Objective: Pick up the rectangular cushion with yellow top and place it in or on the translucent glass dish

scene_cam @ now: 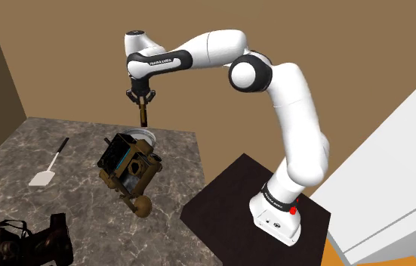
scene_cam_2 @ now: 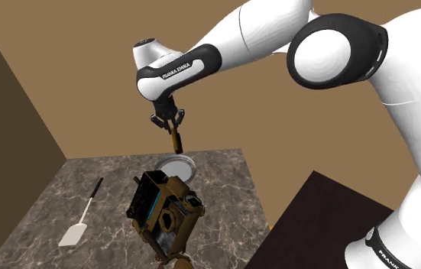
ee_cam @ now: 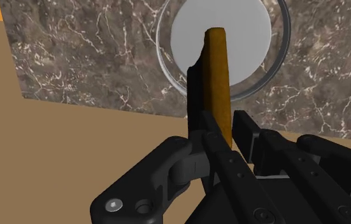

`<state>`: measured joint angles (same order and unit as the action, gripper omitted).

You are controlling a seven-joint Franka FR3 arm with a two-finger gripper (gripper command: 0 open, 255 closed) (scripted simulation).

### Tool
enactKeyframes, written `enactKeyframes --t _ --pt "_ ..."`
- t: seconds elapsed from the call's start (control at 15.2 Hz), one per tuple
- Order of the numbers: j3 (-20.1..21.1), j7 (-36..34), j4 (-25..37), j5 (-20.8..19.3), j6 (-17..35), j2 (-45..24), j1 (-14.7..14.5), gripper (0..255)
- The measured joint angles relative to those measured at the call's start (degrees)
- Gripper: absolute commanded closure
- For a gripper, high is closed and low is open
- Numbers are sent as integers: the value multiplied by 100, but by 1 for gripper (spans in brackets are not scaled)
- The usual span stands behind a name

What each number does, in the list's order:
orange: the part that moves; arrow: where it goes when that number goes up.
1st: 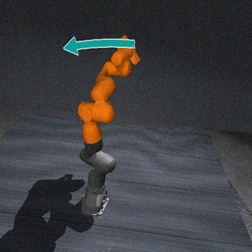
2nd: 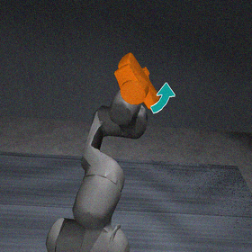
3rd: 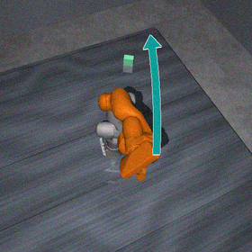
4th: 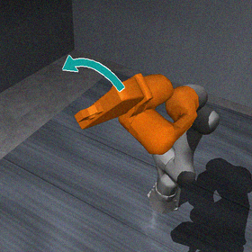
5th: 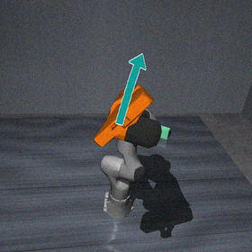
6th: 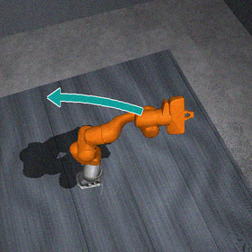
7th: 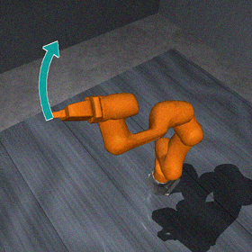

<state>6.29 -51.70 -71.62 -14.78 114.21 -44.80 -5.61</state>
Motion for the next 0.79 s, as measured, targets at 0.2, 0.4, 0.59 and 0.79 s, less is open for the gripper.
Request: enactKeyframes --t 0.2,0.4,0.59,0.79 --pt "-3 -37 313 -6 -78 -243 -70 255" --pt "-15 -62 353 -21 20 -387 -84 255" --pt "-27 -98 243 -41 205 -467 -80 255" --pt "-41 -124 209 -60 356 -584 -79 255"
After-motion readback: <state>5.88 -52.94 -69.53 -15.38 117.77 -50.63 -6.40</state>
